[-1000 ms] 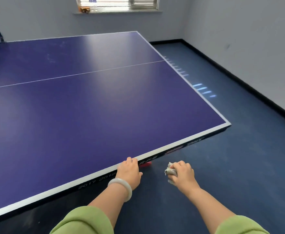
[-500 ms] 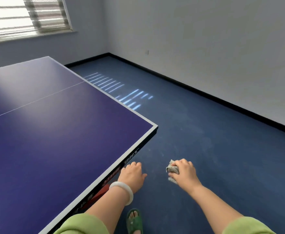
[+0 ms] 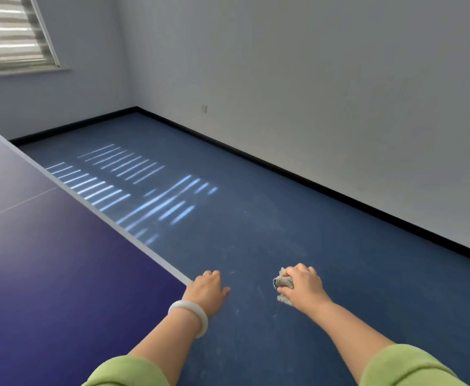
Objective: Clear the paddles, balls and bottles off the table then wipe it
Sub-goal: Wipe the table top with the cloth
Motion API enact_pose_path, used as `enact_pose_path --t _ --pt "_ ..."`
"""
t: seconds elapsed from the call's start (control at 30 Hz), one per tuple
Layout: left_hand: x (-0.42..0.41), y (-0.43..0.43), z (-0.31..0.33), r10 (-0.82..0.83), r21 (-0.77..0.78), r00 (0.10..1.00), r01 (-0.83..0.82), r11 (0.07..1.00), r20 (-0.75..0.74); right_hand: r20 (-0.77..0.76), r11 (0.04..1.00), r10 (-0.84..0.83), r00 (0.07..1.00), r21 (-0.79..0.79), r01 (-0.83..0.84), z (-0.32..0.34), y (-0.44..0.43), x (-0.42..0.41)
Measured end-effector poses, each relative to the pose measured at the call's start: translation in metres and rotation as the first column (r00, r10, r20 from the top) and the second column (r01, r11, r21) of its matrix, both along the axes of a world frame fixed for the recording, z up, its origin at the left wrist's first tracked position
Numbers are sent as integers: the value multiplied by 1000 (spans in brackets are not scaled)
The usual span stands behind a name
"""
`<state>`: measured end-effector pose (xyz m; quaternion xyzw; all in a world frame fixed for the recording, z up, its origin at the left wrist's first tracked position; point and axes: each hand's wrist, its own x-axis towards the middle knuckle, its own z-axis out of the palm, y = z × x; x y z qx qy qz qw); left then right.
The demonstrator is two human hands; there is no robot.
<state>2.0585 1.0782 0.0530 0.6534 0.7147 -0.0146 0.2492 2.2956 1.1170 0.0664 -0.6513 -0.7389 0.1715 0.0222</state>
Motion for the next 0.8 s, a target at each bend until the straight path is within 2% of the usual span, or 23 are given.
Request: enact_pose_path --t 0.23,0.43,0.6,0.8 --pt "-2 124 -2 59 -28 996 -61 998 -69 -67 996 78 995 -25 -80 -8 137 -8" --pt "-12 212 -6 264 -35 959 -269 962 -100 -114 959 276 954 -29 -281 -23 274 -34" --pt "-39 250 -1 463 -41 876 -472 880 -137 -142 865 494 858 -19 -502 -18 364 -96" --pt "-105 265 0 673 -31 722 -686 727 -161 -160 705 698 698 -17 -709 -26 420 -209"
